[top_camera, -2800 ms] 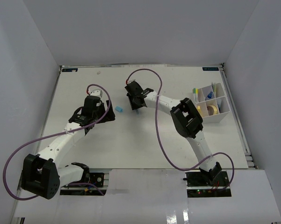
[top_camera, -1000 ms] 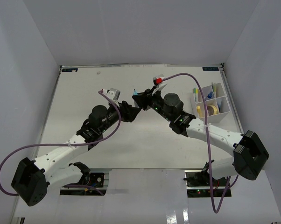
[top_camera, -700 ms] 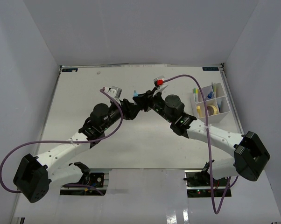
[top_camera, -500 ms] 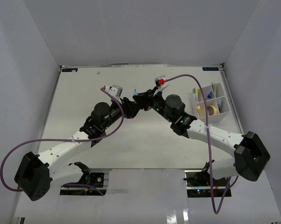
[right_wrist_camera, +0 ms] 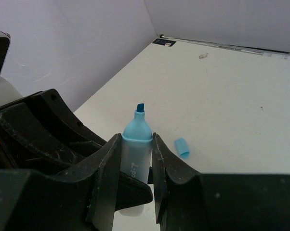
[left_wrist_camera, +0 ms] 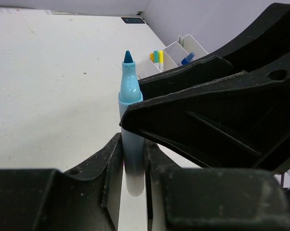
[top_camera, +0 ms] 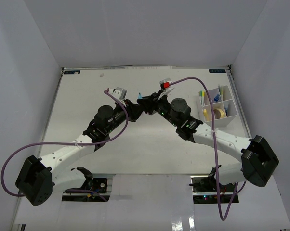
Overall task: Sort the stationery into containers
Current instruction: Pick up the pen from the center of the board, then close the pen cap on the pen.
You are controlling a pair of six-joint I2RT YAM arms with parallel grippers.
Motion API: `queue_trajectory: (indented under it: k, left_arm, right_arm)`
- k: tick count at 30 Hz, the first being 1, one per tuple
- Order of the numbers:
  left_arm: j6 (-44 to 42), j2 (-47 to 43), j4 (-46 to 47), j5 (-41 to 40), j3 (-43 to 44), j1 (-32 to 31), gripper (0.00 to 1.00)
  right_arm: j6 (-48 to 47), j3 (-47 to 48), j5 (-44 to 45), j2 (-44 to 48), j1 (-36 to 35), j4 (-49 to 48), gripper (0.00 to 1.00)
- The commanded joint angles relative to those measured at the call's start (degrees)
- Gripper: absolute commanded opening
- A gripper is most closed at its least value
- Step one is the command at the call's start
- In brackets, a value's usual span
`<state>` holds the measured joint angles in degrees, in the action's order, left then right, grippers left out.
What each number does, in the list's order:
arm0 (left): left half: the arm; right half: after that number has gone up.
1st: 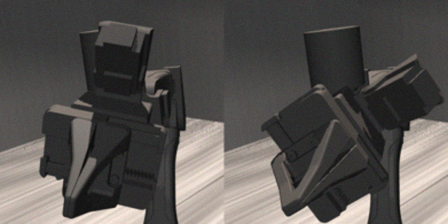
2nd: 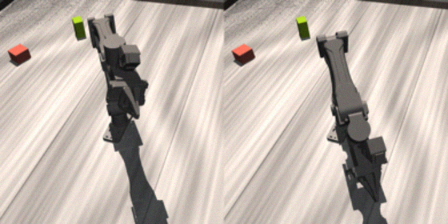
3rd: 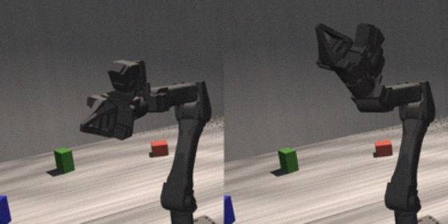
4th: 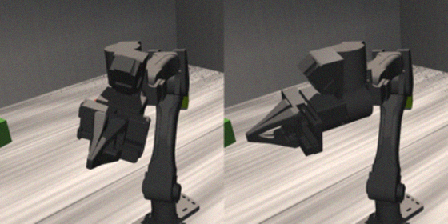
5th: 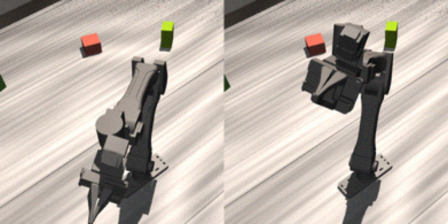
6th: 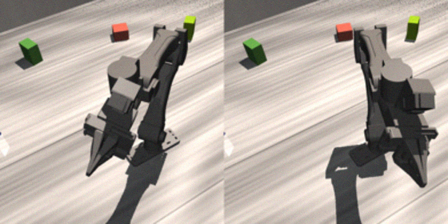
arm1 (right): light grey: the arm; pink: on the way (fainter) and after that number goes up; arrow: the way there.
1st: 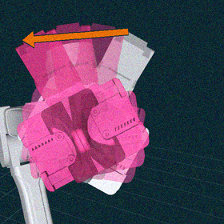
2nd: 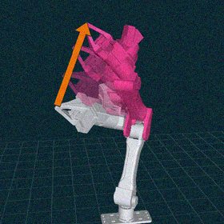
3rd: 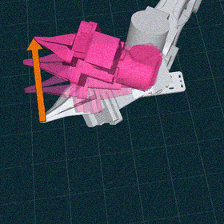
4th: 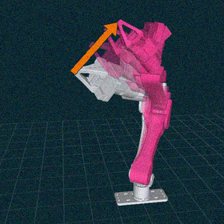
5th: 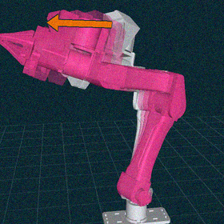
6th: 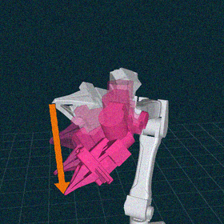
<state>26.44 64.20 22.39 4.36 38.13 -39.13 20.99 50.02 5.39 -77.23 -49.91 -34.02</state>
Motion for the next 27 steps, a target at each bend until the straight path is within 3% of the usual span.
queue_trajectory:
  k: [1, 5, 12, 16, 19, 27]
  left_arm:
    - [-0.6, -0.9, 1.1, 0.1, 1.5, -0.3, 0.27]
    - [-0.5, -1.4, 0.8, -0.2, 0.6, -0.3, 0.12]
    - [0.0, -2.7, -0.2, -1.5, -1.6, -0.3, 0.00]
    - [0.8, -2.9, -2.2, -3.5, -2.2, -0.3, 0.00]
    - [0.9, -2.6, -3.1, -3.5, -2.4, -0.3, 0.00]
    - [3.4, -1.7, -10.5, -11.6, -1.9, 2.0, 0.00]
  right_arm:
    - [0.5, -0.2, -0.6, 1.3, -0.3, -2.6, 0.14]
    - [0.3, -0.5, 0.1, 1.7, -0.4, -1.8, 0.29]
    - [-1.2, -0.4, 1.5, 3.1, -0.3, 0.6, 0.47]
    - [-2.7, 0.1, 2.6, 4.5, 0.0, 3.2, 0.67]
    - [-3.0, -0.1, 3.0, 5.6, 0.8, 4.6, 0.76]
    - [-5.2, -1.1, 4.4, 9.1, 3.2, 10.1, 0.87]
